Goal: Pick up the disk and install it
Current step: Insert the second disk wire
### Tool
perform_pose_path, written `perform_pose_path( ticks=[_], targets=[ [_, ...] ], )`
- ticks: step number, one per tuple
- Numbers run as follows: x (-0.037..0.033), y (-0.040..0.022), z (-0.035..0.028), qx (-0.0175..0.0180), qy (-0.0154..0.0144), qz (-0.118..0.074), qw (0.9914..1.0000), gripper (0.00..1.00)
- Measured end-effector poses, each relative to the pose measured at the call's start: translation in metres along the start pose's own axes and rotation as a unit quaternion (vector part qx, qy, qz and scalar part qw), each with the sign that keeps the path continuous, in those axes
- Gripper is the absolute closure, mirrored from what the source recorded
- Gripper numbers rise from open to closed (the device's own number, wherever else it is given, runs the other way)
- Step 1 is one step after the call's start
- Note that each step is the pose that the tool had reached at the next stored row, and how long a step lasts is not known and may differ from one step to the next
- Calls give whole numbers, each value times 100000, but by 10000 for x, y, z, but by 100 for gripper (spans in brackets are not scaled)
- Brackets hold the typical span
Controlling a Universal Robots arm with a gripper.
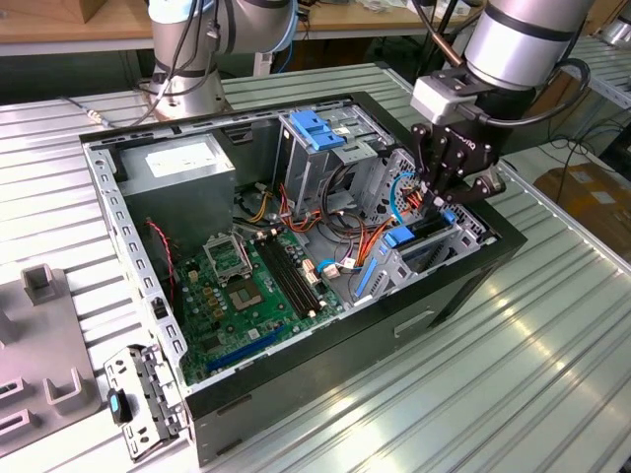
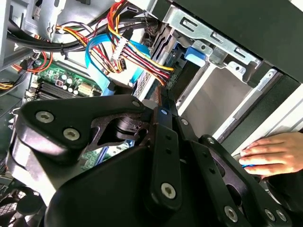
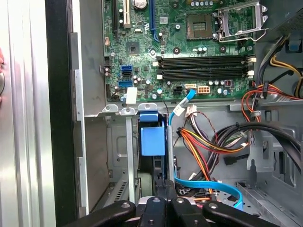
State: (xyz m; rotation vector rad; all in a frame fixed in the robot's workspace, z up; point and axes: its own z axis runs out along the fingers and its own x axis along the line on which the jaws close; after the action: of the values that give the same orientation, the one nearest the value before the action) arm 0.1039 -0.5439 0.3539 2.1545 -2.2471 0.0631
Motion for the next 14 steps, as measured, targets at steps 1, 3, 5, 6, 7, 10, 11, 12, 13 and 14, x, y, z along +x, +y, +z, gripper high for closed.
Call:
perform_pose_path(
  ticks=[1,3,5,6,7,10,11,12,13,14],
  targets=[
    [2,0,-29,-2,3,1,100000,89],
    [4,-1,-85,0,9,2,100000,89],
    [8,-1,-155,0,5,2,100000,89],
    [9,-2,-187,-2,4,1,100000,89],
    [10,-2,-191,0,-9,1,100000,89],
    [10,-2,-193,-1,3,1,100000,89],
    [9,-2,-193,-2,1,2,100000,89],
    [10,0,-194,-1,4,-2,100000,89],
    [10,9,-194,-3,6,8,100000,89],
    [10,18,-194,-2,5,4,100000,89]
  ],
)
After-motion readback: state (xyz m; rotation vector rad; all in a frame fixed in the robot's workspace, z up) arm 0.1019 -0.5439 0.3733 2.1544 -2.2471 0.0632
